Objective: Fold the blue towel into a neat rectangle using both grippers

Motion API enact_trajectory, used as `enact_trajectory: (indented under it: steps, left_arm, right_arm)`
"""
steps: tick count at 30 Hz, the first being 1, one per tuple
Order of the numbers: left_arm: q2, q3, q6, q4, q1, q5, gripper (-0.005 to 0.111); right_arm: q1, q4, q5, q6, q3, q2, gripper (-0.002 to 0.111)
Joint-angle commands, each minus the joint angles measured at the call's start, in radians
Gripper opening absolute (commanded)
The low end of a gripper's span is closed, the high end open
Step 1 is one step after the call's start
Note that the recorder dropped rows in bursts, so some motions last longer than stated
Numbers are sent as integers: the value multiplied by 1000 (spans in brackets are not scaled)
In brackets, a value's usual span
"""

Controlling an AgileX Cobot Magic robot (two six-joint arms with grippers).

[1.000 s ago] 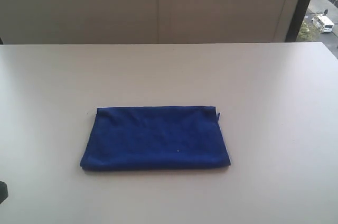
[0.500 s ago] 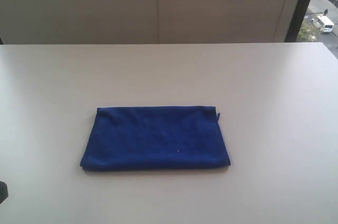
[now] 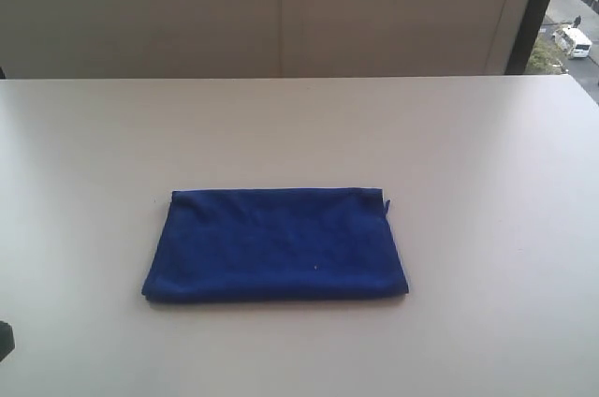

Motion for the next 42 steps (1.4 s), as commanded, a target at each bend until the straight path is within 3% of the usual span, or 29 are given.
enact_trajectory:
  steps: [1, 11, 18, 30, 42]
  left_arm:
    - [-6, 5, 4, -15, 0, 0, 0]
    - [-6, 5, 4, -15, 0, 0, 0]
    - [-6, 5, 4, -15, 0, 0, 0]
    - [-6, 5, 4, -15, 0, 0, 0]
    - [-6, 5, 4, -15, 0, 0, 0]
  right_arm:
    - [-5, 20, 28, -7, 5, -7, 0]
    - [-5, 28, 73, -9, 5, -7, 0]
    - [-5, 28, 305, -49, 5, -7, 0]
    - [-163, 20, 300, -197, 5, -7, 0]
    - [-121, 54, 296, -199, 5, -7, 0]
